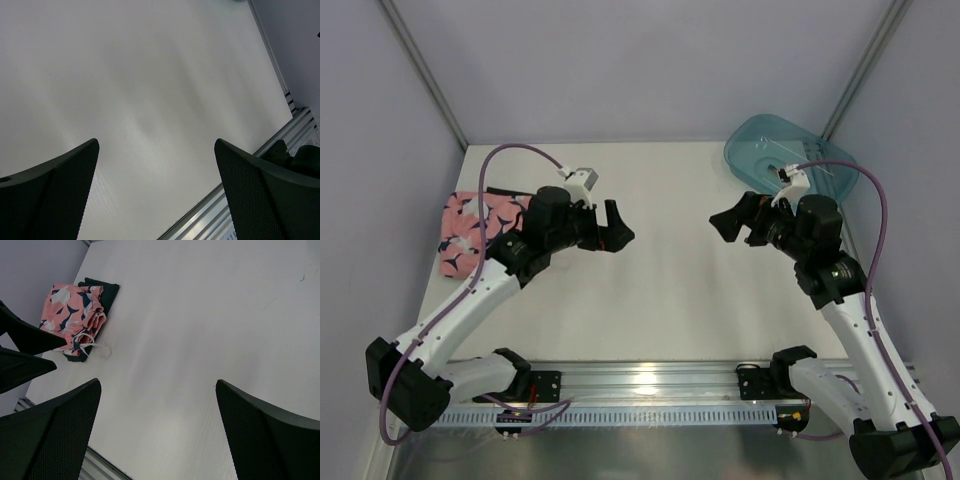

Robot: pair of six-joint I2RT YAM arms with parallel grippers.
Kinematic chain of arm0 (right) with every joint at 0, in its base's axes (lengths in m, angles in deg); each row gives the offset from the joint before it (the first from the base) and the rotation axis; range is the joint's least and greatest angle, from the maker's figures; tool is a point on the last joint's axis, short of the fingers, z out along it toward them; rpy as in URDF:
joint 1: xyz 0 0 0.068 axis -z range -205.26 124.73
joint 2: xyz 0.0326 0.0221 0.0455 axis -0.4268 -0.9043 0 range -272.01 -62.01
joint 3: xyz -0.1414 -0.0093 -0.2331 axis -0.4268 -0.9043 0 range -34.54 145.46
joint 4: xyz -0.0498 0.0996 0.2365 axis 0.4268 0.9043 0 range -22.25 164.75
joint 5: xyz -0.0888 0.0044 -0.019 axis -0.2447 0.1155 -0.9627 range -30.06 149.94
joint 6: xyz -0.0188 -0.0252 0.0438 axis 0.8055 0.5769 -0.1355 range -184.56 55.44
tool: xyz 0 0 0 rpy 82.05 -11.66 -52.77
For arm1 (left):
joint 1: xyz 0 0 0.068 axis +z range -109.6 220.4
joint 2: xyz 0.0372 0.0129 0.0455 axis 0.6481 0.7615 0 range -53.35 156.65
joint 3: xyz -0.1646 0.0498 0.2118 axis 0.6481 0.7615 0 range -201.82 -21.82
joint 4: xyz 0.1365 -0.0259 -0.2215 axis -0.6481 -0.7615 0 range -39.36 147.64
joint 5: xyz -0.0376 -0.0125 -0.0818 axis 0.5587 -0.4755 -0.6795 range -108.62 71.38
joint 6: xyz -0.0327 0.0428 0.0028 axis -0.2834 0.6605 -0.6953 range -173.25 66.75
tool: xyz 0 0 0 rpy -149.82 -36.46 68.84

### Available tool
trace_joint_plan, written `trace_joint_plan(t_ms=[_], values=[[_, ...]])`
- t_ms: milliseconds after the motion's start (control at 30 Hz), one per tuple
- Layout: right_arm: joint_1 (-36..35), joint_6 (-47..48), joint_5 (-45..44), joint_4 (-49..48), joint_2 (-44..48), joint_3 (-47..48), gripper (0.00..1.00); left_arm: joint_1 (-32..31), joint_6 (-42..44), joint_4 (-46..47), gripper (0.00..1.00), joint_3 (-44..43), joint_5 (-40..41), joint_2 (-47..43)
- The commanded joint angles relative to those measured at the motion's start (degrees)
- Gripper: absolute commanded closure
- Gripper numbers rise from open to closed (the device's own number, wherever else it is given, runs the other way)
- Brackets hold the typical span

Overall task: Fold and stack the shorts
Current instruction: Reset both arms

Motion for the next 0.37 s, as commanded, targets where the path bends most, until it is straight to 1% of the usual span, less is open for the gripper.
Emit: trace_joint_plan(t_ms=[0,333], values=[[-0.3,-0.1,0.8,-2.0,1.6,0.2,0.01,-0.2,-0.8,1.8,0.01,-1.9,-0.8,-1.7],[-0.4,-0.2,0.9,-2.5,3.2,-0.5,0.01,-0.2,-1.5,1.6,0.01,-1.4,-1.0,-2.4]])
